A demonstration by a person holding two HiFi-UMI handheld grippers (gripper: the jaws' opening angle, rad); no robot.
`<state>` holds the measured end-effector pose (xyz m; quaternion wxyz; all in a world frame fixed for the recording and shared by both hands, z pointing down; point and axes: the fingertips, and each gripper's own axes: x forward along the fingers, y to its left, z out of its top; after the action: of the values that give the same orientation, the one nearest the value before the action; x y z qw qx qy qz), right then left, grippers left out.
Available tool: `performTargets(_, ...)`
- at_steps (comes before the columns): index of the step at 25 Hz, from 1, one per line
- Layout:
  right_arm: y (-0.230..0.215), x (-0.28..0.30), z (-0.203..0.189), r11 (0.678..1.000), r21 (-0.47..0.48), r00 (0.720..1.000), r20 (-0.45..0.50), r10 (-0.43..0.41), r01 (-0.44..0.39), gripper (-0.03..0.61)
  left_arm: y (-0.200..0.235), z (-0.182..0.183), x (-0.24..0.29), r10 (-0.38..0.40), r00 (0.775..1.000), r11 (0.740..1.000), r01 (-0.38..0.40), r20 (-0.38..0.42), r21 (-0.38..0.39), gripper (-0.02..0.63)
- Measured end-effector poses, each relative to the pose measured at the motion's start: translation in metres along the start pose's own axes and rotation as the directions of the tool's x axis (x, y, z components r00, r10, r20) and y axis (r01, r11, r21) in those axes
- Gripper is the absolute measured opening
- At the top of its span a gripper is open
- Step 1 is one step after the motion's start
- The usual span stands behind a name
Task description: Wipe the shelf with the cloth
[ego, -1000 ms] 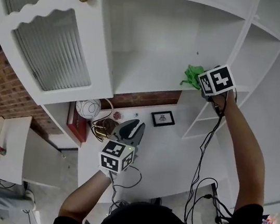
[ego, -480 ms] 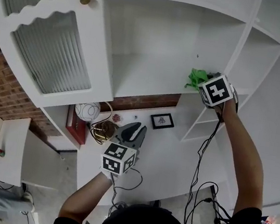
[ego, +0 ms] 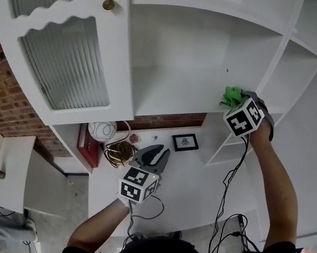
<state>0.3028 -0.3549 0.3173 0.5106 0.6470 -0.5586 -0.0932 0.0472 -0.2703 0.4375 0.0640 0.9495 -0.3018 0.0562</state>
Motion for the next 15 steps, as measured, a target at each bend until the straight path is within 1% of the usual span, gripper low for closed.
performTargets(4, 0.001, -0.004, -0.004, 0.995, -0.08, 0.997, -0.018, -0.069, 0.067, 0.089, 0.0, -0.005, -0.002, -0.013, 1.0, 1.0, 0.013, -0.007, -0.006, 0.077)
performTargets(7, 0.0, -0.007, -0.007, 0.983, -0.134, 0.991, -0.03, -0.13, 0.125, 0.089, 0.0, -0.008, -0.004, -0.022, 1.0, 1.0, 0.022, -0.011, -0.008, 0.077)
performTargets(10, -0.001, -0.014, -0.008, 0.968, -0.173, 0.982, -0.017, -0.19, 0.184, 0.089, 0.002, -0.011, -0.008, -0.022, 1.0, 1.0, 0.022, -0.014, 0.004, 0.077)
performTargets(13, 0.002, -0.022, -0.008, 0.959, -0.184, 0.976, 0.017, -0.218, 0.217, 0.091, 0.005, -0.014, -0.014, -0.022, 1.0, 1.0, 0.022, -0.014, -0.004, 0.077)
performTargets(15, 0.006, -0.029, -0.008, 0.965, -0.15, 0.976, 0.059, -0.21, 0.217, 0.092, 0.007, -0.015, -0.019, -0.024, 1.0, 1.0, 0.023, -0.01, -0.02, 0.077)
